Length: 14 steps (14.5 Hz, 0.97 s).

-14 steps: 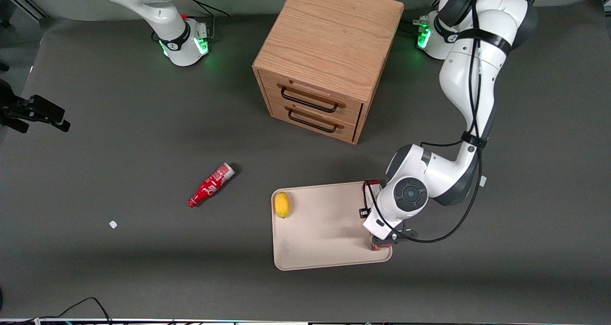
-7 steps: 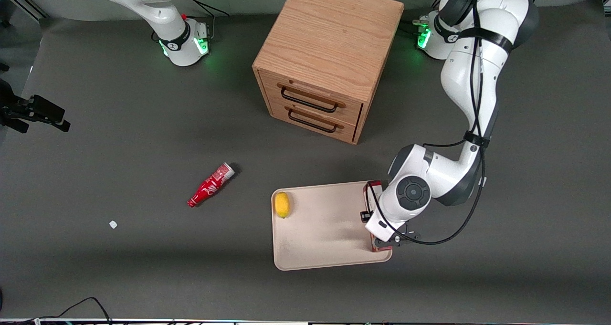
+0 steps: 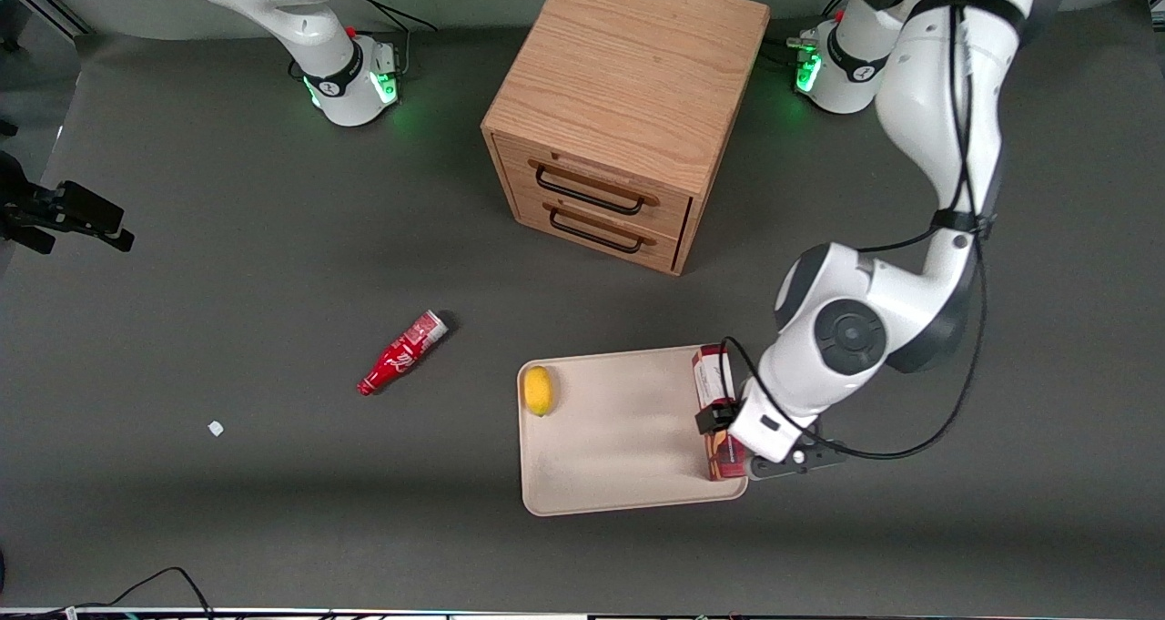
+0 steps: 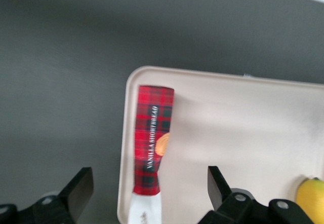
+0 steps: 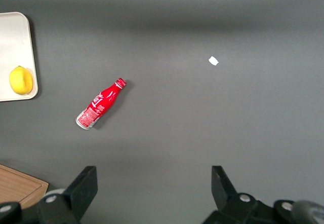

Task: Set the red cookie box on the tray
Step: 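Open the left gripper and raise it away from the box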

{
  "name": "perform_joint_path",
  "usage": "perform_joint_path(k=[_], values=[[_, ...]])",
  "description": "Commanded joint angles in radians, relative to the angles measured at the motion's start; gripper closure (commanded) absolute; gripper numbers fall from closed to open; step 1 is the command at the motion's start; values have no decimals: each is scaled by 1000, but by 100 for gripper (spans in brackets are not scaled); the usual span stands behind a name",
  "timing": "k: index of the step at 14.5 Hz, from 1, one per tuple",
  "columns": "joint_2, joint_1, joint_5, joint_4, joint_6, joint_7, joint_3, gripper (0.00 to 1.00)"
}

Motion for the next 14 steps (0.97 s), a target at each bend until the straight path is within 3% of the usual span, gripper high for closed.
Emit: perform_joint_path(k=[1, 3, 6, 14], values=[[-189, 53, -41, -185, -7, -13, 4, 0], [-301, 106, -59, -266, -47, 6, 0, 0], [-410, 180, -121, -279, -227, 130, -2, 0], [-757, 392, -116, -544, -349, 469, 1, 0]])
